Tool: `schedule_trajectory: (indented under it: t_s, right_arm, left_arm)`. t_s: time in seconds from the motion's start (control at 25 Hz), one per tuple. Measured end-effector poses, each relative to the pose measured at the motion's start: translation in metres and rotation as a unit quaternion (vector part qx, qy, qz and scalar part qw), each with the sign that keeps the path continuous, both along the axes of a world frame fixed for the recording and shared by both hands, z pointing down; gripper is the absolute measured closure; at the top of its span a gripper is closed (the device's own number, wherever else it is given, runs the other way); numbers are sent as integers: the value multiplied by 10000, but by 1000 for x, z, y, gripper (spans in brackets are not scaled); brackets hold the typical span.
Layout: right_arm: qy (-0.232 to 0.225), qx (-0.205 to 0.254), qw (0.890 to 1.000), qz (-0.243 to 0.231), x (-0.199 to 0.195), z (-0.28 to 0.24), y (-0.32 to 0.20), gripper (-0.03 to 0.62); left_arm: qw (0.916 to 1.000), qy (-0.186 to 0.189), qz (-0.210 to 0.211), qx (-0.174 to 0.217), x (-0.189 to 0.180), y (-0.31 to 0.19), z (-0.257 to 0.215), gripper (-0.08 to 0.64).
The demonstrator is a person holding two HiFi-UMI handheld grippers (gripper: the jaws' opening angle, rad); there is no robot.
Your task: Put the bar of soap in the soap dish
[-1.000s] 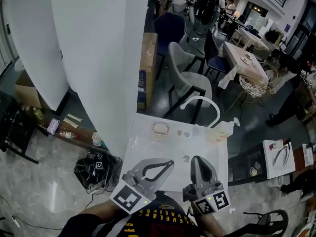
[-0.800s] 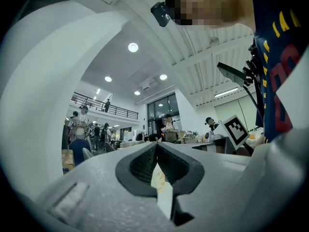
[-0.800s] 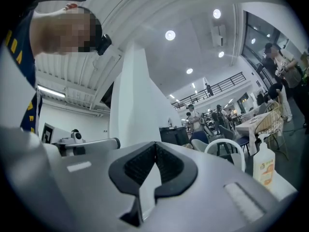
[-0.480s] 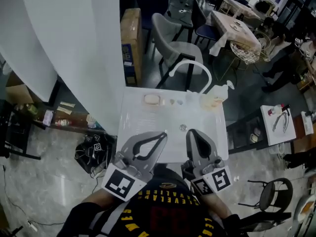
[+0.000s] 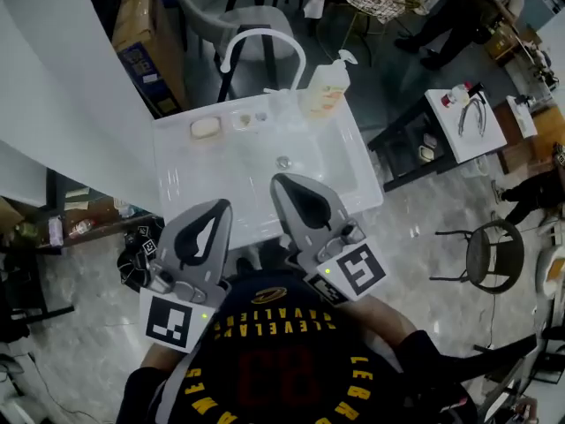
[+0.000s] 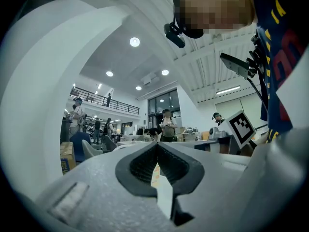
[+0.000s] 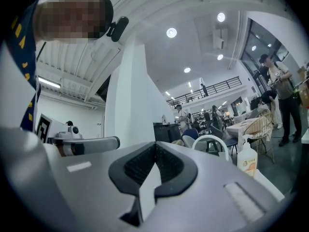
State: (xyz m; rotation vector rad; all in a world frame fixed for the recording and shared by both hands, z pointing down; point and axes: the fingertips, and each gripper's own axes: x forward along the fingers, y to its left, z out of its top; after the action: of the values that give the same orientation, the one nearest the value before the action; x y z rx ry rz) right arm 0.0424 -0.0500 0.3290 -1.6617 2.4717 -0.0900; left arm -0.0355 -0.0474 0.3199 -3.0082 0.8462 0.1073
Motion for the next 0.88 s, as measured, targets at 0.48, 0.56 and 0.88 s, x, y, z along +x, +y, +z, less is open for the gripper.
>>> schedule_trajectory:
  t_s: [0.48, 0.56, 0.88]
  right_arm:
    - [-228, -162, 9996, -11, 17, 12, -3, 591]
    - [-148, -198, 9996, -137, 18, 16, -9, 591]
    - [-227, -380, 9981, -427, 45, 26, -44, 592]
  left_arm:
    - [9998, -61, -59, -172, 14, -16, 10, 560]
    - [9995, -121, -182, -209, 15, -22, 13, 558]
    - [9978, -453, -461, -127, 41, -58, 14, 558]
